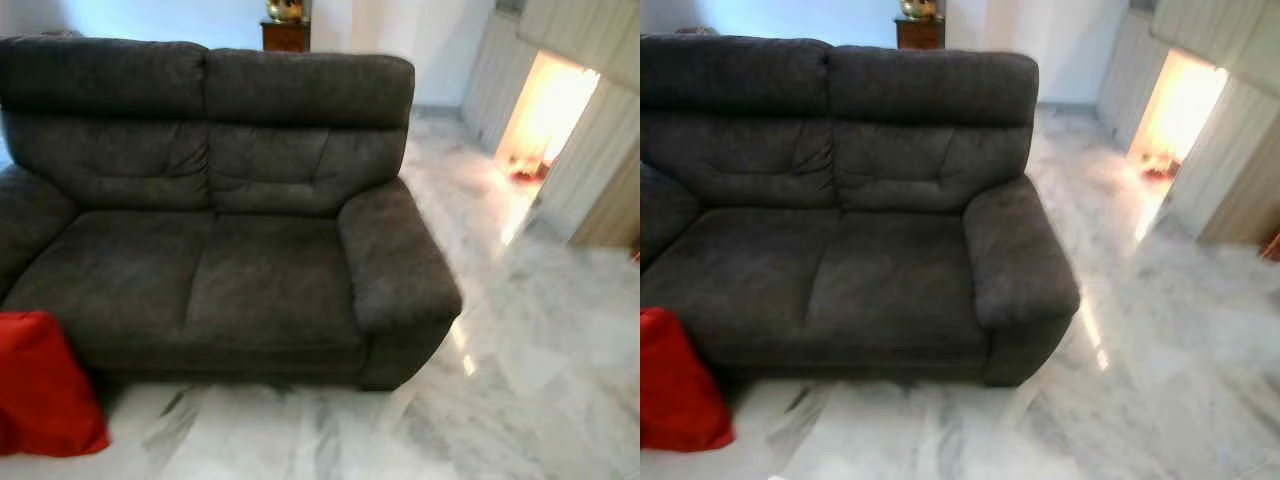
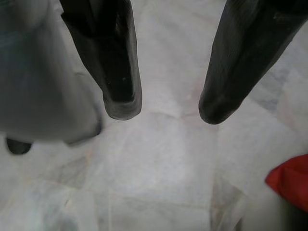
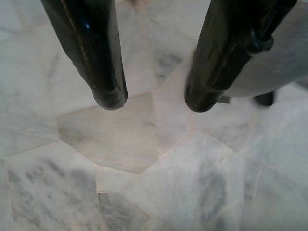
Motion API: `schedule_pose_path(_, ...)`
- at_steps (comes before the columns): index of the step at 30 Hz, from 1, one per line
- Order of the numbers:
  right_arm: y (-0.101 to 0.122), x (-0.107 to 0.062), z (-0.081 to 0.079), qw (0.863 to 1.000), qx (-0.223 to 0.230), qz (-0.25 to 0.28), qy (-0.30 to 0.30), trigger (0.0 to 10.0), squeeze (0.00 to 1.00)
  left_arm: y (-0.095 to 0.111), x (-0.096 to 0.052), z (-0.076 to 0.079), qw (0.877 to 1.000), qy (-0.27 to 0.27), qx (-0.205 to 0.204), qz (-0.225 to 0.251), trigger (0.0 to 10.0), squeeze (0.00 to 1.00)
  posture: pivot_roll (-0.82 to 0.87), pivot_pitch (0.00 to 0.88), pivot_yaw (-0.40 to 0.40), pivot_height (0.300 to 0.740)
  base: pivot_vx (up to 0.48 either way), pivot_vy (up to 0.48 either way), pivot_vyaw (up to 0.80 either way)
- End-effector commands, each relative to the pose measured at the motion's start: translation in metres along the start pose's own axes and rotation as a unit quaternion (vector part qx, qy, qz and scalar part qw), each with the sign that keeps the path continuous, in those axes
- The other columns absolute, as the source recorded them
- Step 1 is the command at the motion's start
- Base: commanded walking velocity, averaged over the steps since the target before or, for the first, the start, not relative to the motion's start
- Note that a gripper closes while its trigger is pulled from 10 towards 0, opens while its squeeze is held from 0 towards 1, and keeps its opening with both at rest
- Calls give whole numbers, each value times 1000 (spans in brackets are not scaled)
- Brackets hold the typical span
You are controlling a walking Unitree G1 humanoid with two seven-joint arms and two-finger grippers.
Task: Move the pillow to the sofa from floor
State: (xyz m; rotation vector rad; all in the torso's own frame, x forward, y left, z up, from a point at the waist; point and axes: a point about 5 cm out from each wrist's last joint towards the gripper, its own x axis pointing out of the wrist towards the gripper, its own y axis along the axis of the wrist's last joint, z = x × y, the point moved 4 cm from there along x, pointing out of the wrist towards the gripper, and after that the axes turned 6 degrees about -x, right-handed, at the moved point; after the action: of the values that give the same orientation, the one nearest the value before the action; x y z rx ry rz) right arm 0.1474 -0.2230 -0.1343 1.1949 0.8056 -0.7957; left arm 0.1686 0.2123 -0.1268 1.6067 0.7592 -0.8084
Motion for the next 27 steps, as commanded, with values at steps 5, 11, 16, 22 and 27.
schedule_pose_path(5, 13, 3, 15, 961, 276, 7, -22, 10000, 0, 16, 6, -13, 996, 0, -83, -30, 10000, 0, -55, 0, 28, 740, 0, 480, 0)
schedule_pose_path(11, 11, 3, 15, 961, 275, 4, -23, 10000, 0, 14, 5, -12, 996, 0, -84, -33, 10000, 0, -57, 0, 29, 740, 0, 480, 0)
schedule_pose_path(16, 12, 3, 15, 961, 277, 6, -22, 10000, 0, 14, 5, -12, 996, -1, -83, -33, 10000, 0, -56, 0, 30, 740, 0, 480, 0)
schedule_pose_path(22, 13, 3, 14, 960, 280, 11, -22, 10000, 0, 14, 5, -13, 996, 0, -82, -32, 10000, 0, -55, 0, 32, 740, 0, 480, 0)
schedule_pose_path(27, 13, 3, 14, 959, 281, 10, -24, 10000, 0, 14, 5, -13, 996, -1, -81, -32, 10000, 0, -55, 0, 32, 740, 0, 480, 0)
